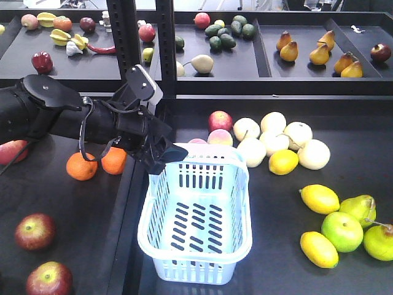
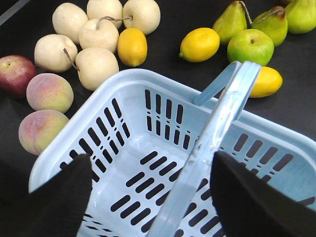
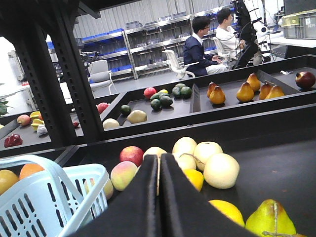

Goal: Pick three apples into basket with both arms
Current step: 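Move the left gripper over the basket handle, then close the left gripper on the basket handle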

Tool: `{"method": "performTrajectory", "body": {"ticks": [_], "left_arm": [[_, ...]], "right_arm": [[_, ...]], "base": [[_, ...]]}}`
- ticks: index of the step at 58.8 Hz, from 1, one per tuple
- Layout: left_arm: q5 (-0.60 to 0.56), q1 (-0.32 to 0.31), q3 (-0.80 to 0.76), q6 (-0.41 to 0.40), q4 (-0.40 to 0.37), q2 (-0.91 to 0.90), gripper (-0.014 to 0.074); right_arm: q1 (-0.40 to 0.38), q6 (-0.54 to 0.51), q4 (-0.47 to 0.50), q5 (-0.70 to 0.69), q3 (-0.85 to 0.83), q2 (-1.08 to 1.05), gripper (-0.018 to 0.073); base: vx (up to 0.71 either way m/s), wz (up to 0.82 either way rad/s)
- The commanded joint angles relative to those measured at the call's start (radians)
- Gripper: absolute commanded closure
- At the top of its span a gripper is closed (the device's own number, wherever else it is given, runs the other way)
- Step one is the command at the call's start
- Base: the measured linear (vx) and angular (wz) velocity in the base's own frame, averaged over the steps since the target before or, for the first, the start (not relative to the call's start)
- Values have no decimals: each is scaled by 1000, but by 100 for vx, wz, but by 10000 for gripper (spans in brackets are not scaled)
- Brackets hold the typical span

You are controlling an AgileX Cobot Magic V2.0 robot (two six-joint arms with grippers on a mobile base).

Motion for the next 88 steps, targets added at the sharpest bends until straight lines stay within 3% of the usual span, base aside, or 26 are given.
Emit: {"method": "performTrajectory", "body": {"ticks": [1, 31, 62, 71, 85, 88], "left_arm": [[-4, -8, -34, 1, -41, -45, 115], [-4, -8, -31, 0, -24, -45, 115], [-29, -65, 10, 0, -18, 29, 132], [-36, -65, 10, 0, -25, 22, 245], [-15, -65, 9, 0, -28, -19, 591], [-13, -65, 9, 0, -37, -39, 605]], "right_arm": [[-6, -7, -6, -73, 11, -12, 565], [-6, -7, -6, -73, 11, -12, 565], [-6, -7, -6, -73, 11, -12, 565], [-6, -7, -6, -73, 11, -12, 565], [-6, -7, -6, -73, 11, -12, 565], [-6, -7, -6, -73, 11, -12, 565]], "base": [[0, 0], [0, 0], [0, 0], [0, 0], [0, 0], [0, 0]]}}
